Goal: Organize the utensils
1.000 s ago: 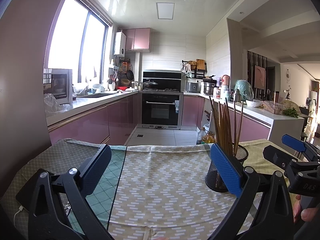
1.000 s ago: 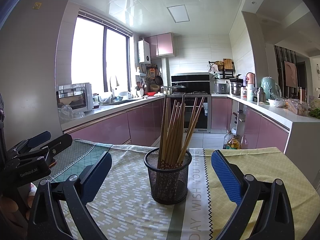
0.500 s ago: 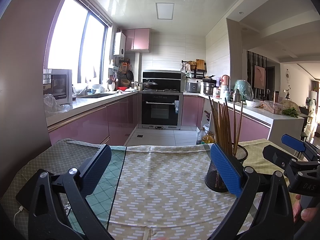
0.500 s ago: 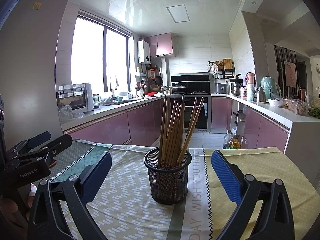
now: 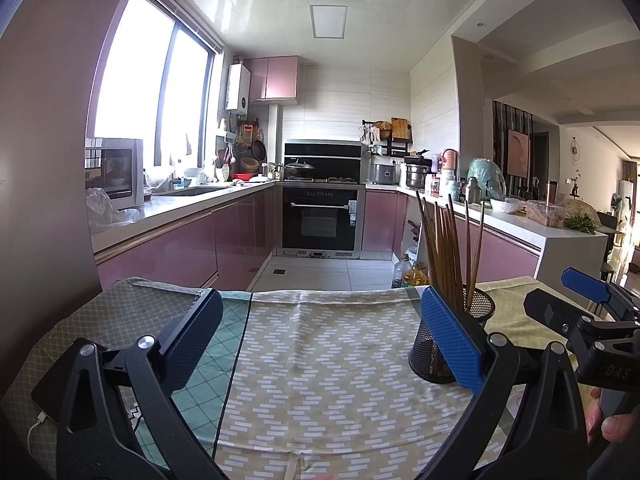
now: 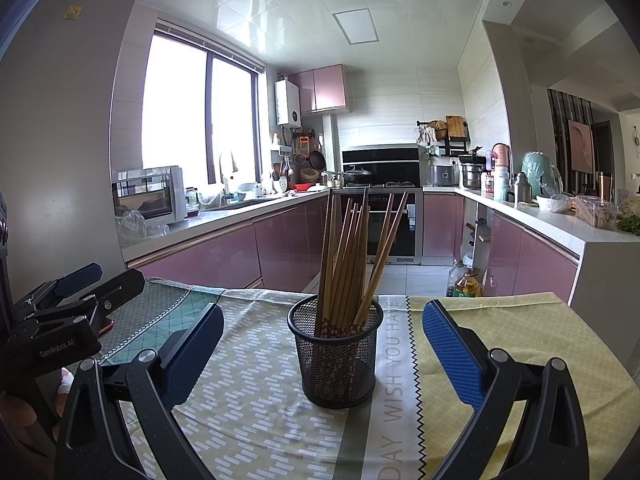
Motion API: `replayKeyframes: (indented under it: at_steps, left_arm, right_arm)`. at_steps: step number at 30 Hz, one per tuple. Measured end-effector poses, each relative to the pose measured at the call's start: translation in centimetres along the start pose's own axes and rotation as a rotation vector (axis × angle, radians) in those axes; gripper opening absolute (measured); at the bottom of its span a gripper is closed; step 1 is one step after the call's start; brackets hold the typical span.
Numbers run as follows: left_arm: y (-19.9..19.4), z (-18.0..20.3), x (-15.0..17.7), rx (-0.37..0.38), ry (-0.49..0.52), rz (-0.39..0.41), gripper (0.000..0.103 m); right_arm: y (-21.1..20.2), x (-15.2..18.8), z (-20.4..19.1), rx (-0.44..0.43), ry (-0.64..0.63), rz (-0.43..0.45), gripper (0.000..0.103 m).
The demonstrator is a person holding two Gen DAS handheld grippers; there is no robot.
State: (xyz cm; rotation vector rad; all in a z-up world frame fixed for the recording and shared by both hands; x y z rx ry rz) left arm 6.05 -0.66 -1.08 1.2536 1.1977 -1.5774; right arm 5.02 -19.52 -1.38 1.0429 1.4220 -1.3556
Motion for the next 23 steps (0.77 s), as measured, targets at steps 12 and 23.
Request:
replayKeyframes:
  at_steps: [12,23]
  left_arm:
    - [0.2,0.5,0.2,-0.001,0.015,0.007,0.098]
    - [2.0,-1.4,1.9,-0.001,-0.026,-0.109,0.098]
  right_arm:
    - [0.0,0.1,-0.1,0.0,0.001,-0.001,0.096]
    - [3.0,2.3,4.0,0.107,-0.025,-0.149,0.096]
Point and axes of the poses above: each gripper's, at about its wrist camera, not at the fingertips, and y roughly the way its jaws point, z to its right, x to its underside, the point moved 7 cm from there along y, roughly the way its jaws point, and after that the axes turned 13 degrees about x, right-handed, at the moved point
